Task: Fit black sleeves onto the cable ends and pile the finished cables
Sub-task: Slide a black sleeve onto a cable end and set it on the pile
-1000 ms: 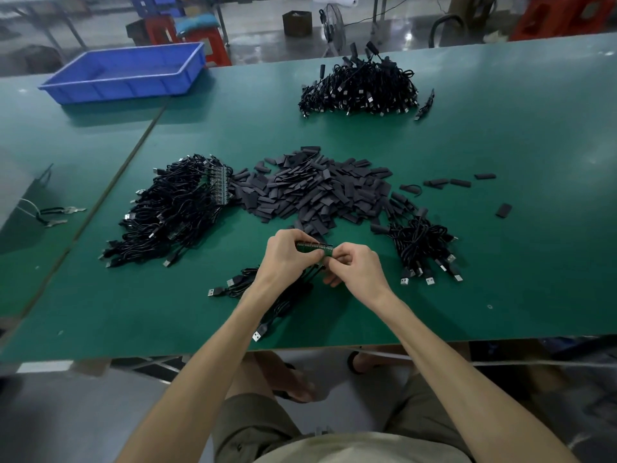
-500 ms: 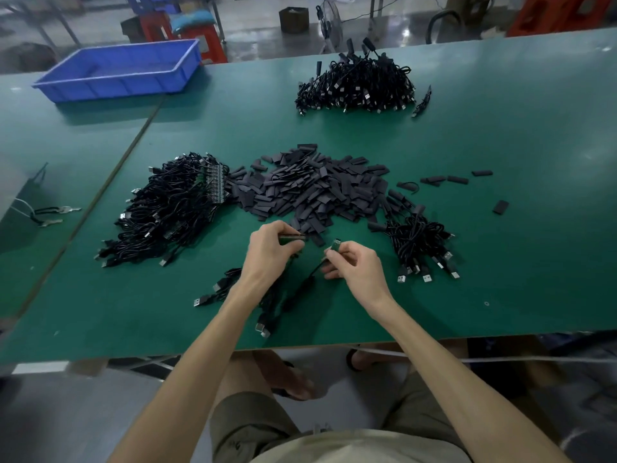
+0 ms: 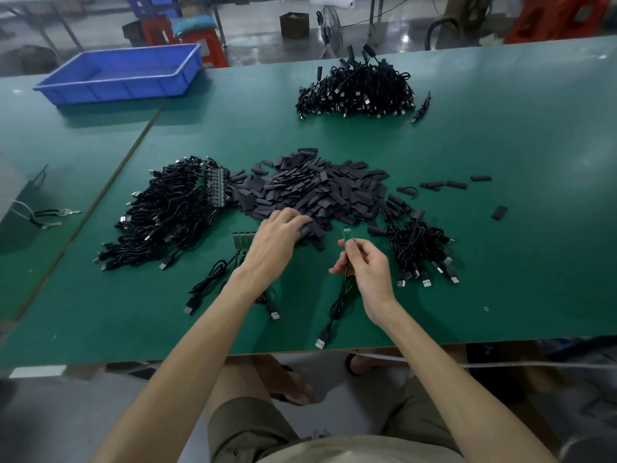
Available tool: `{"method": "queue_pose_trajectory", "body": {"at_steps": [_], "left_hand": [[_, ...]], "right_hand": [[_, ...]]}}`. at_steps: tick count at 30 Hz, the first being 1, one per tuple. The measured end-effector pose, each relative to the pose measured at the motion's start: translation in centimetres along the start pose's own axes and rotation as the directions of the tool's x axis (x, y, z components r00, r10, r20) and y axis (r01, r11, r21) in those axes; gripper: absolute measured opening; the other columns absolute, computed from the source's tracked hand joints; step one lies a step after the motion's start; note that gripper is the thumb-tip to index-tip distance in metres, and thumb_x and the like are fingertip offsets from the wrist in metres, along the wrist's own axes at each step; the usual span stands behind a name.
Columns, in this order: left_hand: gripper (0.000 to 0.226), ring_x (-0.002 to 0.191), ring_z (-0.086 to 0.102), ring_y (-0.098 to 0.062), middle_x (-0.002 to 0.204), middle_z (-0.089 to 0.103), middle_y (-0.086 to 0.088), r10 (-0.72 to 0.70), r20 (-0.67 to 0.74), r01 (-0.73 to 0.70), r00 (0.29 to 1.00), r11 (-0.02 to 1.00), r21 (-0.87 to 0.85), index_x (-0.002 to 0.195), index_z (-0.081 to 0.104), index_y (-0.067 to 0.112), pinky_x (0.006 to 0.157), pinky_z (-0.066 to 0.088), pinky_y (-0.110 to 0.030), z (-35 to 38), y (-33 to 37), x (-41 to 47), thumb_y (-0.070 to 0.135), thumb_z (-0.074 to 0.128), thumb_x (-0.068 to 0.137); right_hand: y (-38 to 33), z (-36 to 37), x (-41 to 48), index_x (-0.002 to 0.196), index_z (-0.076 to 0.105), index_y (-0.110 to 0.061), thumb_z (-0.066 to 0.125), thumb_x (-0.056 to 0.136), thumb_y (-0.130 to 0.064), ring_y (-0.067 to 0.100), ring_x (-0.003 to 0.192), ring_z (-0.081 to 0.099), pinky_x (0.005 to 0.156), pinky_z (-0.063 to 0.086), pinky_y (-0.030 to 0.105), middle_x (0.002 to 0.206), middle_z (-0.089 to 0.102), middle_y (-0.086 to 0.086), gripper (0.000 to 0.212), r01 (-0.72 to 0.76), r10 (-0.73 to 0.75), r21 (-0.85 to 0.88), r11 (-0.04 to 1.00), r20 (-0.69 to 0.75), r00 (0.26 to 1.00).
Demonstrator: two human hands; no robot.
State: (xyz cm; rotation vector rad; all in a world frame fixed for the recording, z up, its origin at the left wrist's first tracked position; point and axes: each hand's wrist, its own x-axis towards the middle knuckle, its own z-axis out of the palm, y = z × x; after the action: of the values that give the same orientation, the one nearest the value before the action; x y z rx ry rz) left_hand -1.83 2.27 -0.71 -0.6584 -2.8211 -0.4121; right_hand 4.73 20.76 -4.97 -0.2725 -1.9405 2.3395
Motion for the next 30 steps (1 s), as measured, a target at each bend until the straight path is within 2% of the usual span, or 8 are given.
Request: {"method": "queue_pose_trajectory", "body": {"at_steps": [3, 9, 14, 17, 21, 25, 28, 30], "left_hand": [[0.040, 0.114, 0.053, -0.026, 0.124, 0.056, -0.007, 0.082, 0.084, -0.085, 0.993, 0.996, 0.034, 0.138, 0.061, 0.017, 0.092, 0.050, -0.041, 0.5, 0.9, 1.8, 0.011, 0.064, 0.099], [0.027, 0.104, 0.055, -0.024, 0.111, 0.051, -0.004, 0.059, 0.210, -0.070, 0.976, 0.996, 0.046, 0.119, 0.070, 0.012, 0.083, 0.052, -0.040, 0.8, 0.8, 4.2, 0.015, 0.073, 0.092], [0.025, 0.108, 0.051, -0.022, 0.112, 0.055, -0.002, 0.099, 0.162, -0.107, 0.982, 0.993, 0.040, 0.110, 0.072, 0.015, 0.094, 0.043, -0.036, 0.5, 0.5, 4.8, 0.029, 0.075, 0.089], [0.018, 0.102, 0.058, -0.018, 0.108, 0.068, 0.002, 0.094, 0.092, -0.081, 0.991, 0.988, -0.128, 0.107, 0.074, 0.016, 0.090, 0.046, -0.033, 0.0, 0.5, 4.1, 0.025, 0.073, 0.091], [0.013, 0.087, 0.065, 0.000, 0.096, 0.073, 0.011, 0.047, 0.078, -0.016, 0.996, 0.932, -0.361, 0.101, 0.078, 0.016, 0.083, 0.051, -0.019, -0.4, 0.3, 2.2, 0.017, 0.074, 0.089], [0.012, 0.089, 0.068, 0.001, 0.094, 0.075, 0.011, -0.015, 0.007, 0.017, 1.000, 0.896, -0.444, 0.097, 0.081, 0.016, 0.088, 0.049, -0.012, -0.1, -0.2, 0.3, 0.013, 0.078, 0.085], [0.013, 0.087, 0.068, 0.003, 0.089, 0.074, 0.018, -0.089, -0.022, 0.066, 0.996, 0.862, -0.503, 0.091, 0.082, 0.019, 0.086, 0.050, -0.013, 0.0, -0.3, -0.5, 0.011, 0.081, 0.081], [0.014, 0.087, 0.068, 0.002, 0.087, 0.074, 0.021, -0.136, -0.025, 0.102, 0.990, 0.845, -0.524, 0.089, 0.082, 0.022, 0.085, 0.050, -0.013, 0.1, -0.3, -0.8, 0.012, 0.082, 0.080]], "right_hand": [[0.0, -0.1, -0.2, 0.108, 0.068, -0.005, 0.055, 0.108, -0.022, 0.019, 0.066, 0.067, 0.072, 0.063, 0.038, 0.071, 0.066, 0.000, 0.021, 0.008, -0.008, -0.008, 1.000, -0.007, 1.000], [0.1, -0.2, -0.3, 0.104, 0.067, -0.006, 0.055, 0.108, -0.022, 0.021, 0.065, 0.069, 0.075, 0.063, 0.045, 0.072, 0.067, -0.001, 0.021, 0.024, -0.022, -0.067, 0.997, 0.028, 0.999], [0.1, -0.2, -0.2, 0.102, 0.068, -0.008, 0.056, 0.107, -0.023, 0.023, 0.065, 0.069, 0.073, 0.063, 0.044, 0.072, 0.067, 0.000, 0.020, 0.037, -0.034, -0.084, 0.996, 0.031, 0.999], [0.2, -0.3, -0.3, 0.100, 0.071, -0.010, 0.056, 0.108, -0.024, 0.024, 0.066, 0.070, 0.074, 0.063, 0.045, 0.072, 0.067, 0.001, 0.022, 0.056, -0.054, -0.103, 0.993, 0.026, 0.998], [0.3, -0.3, -0.4, 0.096, 0.075, -0.013, 0.056, 0.107, -0.024, 0.021, 0.069, 0.070, 0.074, 0.063, 0.041, 0.073, 0.067, 0.002, 0.024, 0.067, -0.066, -0.116, 0.991, 0.011, 0.998], [0.3, 0.0, -0.4, 0.092, 0.078, -0.018, 0.059, 0.105, -0.022, 0.018, 0.069, 0.070, 0.071, 0.062, 0.035, 0.075, 0.071, 0.005, 0.023, 0.086, -0.083, -0.150, 0.985, 0.026, 0.996], [0.3, 0.0, -0.4, 0.103, 0.072, -0.015, 0.064, 0.102, -0.021, 0.019, 0.068, 0.070, 0.068, 0.060, 0.034, 0.074, 0.071, 0.002, 0.010, 0.085, -0.079, -0.145, 0.986, 0.048, 0.996], [0.4, -0.1, -0.4, 0.105, 0.065, -0.010, 0.066, 0.101, -0.020, 0.022, 0.067, 0.069, 0.066, 0.061, 0.036, 0.074, 0.071, 0.004, 0.011, 0.075, -0.070, -0.106, 0.991, 0.052, 0.996]]}}
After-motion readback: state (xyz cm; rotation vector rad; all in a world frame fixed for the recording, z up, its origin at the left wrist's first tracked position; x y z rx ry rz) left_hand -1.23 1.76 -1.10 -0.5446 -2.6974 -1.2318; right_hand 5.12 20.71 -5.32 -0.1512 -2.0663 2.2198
